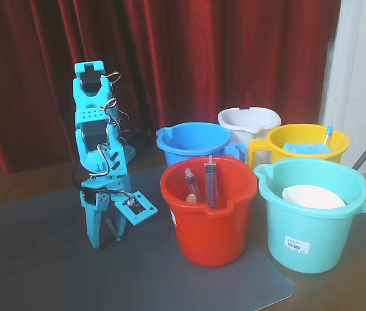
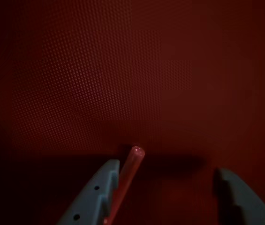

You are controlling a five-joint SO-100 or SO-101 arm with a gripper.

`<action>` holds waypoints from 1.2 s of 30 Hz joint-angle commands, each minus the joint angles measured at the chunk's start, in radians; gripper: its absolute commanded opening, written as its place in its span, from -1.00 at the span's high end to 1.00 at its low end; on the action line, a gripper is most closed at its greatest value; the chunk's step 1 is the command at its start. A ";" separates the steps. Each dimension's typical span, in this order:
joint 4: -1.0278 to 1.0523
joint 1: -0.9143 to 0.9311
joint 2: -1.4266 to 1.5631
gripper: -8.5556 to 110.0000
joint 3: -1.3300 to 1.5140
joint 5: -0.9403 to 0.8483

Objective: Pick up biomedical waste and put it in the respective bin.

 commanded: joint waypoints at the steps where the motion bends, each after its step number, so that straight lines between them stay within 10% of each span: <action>1: -0.008 -0.009 -0.017 0.51 -0.014 0.035; 6: -0.008 -0.003 -0.009 0.86 -0.002 0.055; 23: 0.023 0.003 0.095 0.86 -0.018 0.230; 36: 0.854 -0.023 0.331 0.86 -0.716 0.370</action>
